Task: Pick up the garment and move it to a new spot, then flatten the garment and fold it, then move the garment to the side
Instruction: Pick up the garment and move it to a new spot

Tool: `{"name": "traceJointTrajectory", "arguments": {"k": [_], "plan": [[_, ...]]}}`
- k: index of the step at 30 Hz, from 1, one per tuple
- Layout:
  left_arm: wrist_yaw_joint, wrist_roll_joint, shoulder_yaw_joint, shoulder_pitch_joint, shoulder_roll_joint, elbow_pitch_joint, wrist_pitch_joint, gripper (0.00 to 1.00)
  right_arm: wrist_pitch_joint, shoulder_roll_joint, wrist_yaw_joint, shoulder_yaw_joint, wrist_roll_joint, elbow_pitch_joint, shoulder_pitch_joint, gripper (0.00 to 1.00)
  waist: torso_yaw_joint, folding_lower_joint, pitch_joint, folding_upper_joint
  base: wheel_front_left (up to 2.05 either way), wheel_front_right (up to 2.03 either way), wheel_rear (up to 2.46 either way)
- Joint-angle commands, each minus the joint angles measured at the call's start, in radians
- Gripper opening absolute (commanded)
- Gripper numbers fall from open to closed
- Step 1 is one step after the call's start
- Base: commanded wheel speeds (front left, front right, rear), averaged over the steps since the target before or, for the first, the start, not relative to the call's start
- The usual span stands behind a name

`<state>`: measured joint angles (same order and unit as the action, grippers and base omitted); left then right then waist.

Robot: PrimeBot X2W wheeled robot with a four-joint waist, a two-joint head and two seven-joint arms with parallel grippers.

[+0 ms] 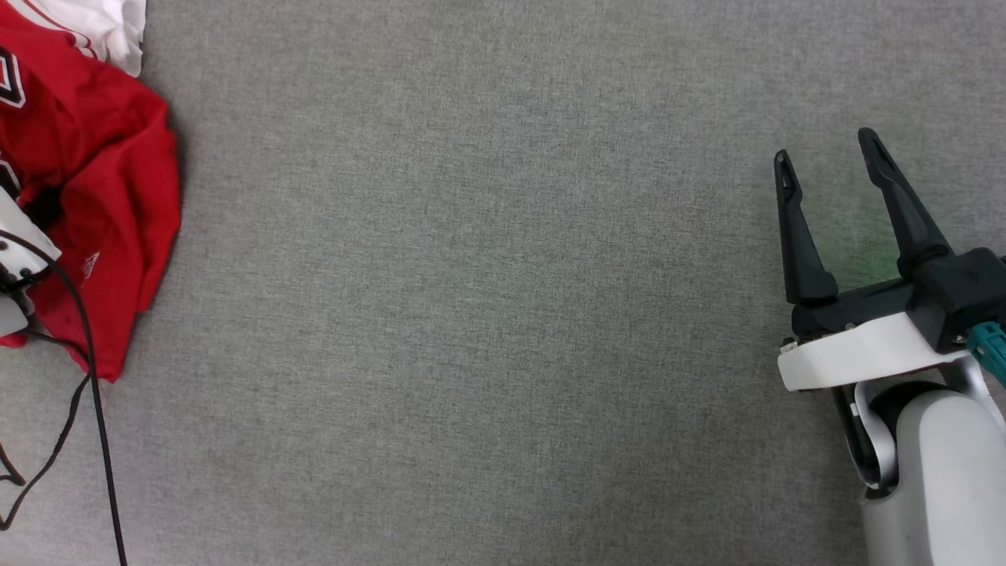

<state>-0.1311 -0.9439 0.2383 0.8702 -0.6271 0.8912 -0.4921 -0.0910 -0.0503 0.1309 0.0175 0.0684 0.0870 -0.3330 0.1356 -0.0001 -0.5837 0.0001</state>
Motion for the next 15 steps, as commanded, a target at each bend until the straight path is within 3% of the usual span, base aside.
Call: {"name": "traceJointTrajectory", "arguments": {"k": [1, 8, 15], "plan": [[0.001, 0.013, 0.050, -0.069, 0.074, 0.045, -0.025, 0.00, -0.006, 0.000, 0.000, -0.002, -0.003, -0.005, -0.012, 1.00, 0.002, 0.0001, 0.012, -0.0001, 0.00, 0.00, 0.00], [0.001, 0.087, 0.057, 0.025, 0.003, 0.032, 0.176, 0.00, -0.024, 0.000, 0.000, -0.010, -0.022, -0.041, 0.015, 1.00, 0.014, 0.0001, 0.104, -0.0001, 0.00, 0.00, 0.00], [0.008, 0.155, 0.068, 0.044, 0.012, 0.039, 0.419, 0.00, -0.041, 0.000, 0.000, -0.029, -0.057, -0.075, 0.058, 1.00, 0.017, 0.0001, 0.219, -0.0001, 0.00, 0.00, 0.00]]}}
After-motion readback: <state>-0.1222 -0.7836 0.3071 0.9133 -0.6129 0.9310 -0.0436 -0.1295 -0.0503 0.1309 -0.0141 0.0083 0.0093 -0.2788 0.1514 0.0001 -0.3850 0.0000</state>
